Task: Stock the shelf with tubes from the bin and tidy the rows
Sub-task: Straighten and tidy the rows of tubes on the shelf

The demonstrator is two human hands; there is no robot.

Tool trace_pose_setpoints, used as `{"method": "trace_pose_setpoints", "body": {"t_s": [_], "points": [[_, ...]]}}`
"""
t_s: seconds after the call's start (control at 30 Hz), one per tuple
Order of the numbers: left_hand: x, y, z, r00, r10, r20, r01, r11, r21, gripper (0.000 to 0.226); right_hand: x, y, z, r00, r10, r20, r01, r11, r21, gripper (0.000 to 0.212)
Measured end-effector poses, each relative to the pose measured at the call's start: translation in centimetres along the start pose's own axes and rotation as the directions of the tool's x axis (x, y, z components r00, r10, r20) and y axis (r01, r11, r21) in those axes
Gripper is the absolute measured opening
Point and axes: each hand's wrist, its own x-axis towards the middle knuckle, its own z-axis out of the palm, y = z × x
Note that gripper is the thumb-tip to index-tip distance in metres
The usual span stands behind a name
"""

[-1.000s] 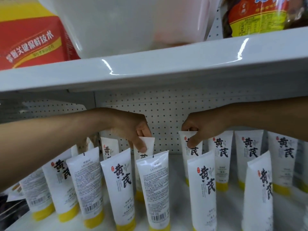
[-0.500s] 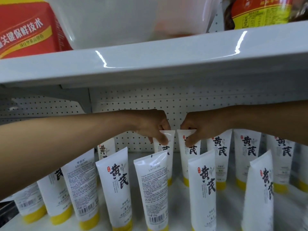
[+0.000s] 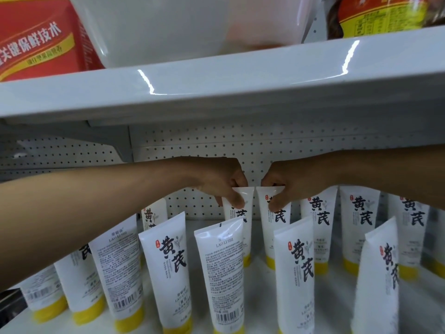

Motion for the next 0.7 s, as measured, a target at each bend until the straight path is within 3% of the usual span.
{"method": "trace_pose_setpoints", "body": {"t_s": [0.13,0.7], "points": [[0.03,-0.09,0.03,1.000,0.002,-0.005,-0.002,1.000,-0.006,0.028,-0.73,-0.18,-0.29,0.995,-0.061,0.082,0.049,0.989,0.139,0.008],[-0.26,-0.01,0.41,1.000,0.018,0.019,-0.017,0.998,-0.066,0.030,-0.64,-0.36,-0.33,0.991,-0.088,0.101,0.066,0.978,0.199,0.007]]}}
